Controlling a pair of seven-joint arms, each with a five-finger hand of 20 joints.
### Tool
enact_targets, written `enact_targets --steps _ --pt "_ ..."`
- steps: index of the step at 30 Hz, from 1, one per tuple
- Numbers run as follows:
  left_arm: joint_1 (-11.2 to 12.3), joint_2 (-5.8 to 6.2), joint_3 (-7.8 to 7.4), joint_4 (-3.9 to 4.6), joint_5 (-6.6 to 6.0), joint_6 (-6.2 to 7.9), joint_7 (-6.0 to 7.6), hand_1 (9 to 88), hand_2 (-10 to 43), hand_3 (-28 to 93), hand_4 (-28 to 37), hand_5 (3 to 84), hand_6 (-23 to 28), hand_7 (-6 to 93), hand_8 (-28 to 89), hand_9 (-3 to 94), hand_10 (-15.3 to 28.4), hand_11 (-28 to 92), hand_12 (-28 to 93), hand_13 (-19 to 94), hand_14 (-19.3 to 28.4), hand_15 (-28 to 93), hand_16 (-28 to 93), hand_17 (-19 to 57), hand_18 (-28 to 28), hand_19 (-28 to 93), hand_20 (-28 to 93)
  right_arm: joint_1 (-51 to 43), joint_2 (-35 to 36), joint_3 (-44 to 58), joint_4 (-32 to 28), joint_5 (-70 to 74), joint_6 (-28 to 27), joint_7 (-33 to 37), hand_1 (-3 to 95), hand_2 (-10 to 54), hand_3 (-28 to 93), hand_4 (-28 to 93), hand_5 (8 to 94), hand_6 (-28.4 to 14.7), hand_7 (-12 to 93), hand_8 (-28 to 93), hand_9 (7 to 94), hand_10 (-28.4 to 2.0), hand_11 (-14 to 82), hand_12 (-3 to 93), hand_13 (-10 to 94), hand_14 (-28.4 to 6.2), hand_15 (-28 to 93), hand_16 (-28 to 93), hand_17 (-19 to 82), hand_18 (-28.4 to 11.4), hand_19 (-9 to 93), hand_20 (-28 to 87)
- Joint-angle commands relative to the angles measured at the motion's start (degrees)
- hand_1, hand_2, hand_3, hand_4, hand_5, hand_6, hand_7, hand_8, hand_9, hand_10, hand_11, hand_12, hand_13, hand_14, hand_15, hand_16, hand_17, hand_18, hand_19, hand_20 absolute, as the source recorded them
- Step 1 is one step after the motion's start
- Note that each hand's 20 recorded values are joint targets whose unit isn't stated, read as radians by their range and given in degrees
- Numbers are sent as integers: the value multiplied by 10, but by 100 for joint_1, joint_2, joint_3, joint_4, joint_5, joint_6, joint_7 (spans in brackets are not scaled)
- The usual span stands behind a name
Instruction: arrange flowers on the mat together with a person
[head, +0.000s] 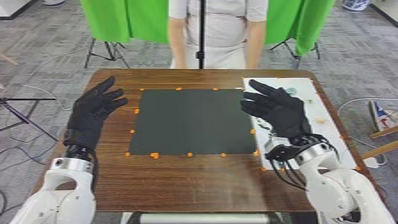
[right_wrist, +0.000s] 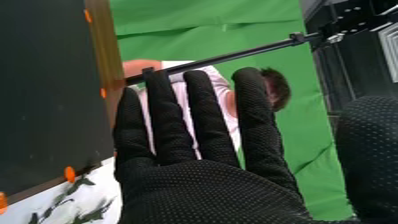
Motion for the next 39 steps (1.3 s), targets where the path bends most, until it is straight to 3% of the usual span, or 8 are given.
enact_targets --steps 1,11,18,20,33,39 --pt "72 -61 -31 47 -25 -36 -52 207 83 760 -283 398 69 69 -69 387 185 192 95 293 259 429 -64 -60 284 427 107 -122 9 20 16 29 68 -21 60 125 830 -283 414 11 140 -114 425 -154 68 139 312 -184 158 181 47 -194 360 166" --pt "121 -61 -13 31 -44 -23 -109 206 82 759 -283 397 70 64 -67 380 182 190 97 284 255 423 -55 -66 284 419 95 -136 44 4 4 11 98 -1 58 126 829 -283 411 13 138 -113 425 -154 61 141 306 -185 151 188 45 -197 364 166" --pt "202 -69 -23 6 -42 -7 -111 207 83 759 -283 399 70 64 -67 383 185 195 97 288 259 437 -58 -69 284 424 94 -203 44 33 -21 18 128 -10 59 126 829 -283 424 19 139 -115 433 -118 53 138 313 -187 156 191 45 -201 370 169" --pt "219 -41 7 -7 -50 74 -92 206 82 760 -283 398 71 63 -67 380 185 195 97 288 259 438 -59 -69 284 425 94 -202 57 26 -18 21 145 -39 60 127 829 -283 425 22 141 -116 435 -114 52 137 316 -188 158 192 45 -203 372 170" --pt "283 -70 -12 -19 -52 56 -166 204 81 768 -283 394 75 75 -69 360 182 202 98 261 253 440 -61 -78 284 431 90 -230 161 -81 -50 44 509 -228 44 133 830 -283 440 20 148 -121 434 -108 50 133 253 -170 105 201 37 -208 369 162" --pt "302 -11 20 -20 -105 106 -59 207 80 766 -283 396 76 73 -69 365 183 203 96 266 254 439 -64 -76 284 431 88 -210 186 -121 -45 60 582 -312 37 135 831 -283 445 19 150 -123 431 -106 50 132 250 -167 92 213 35 -211 375 160"
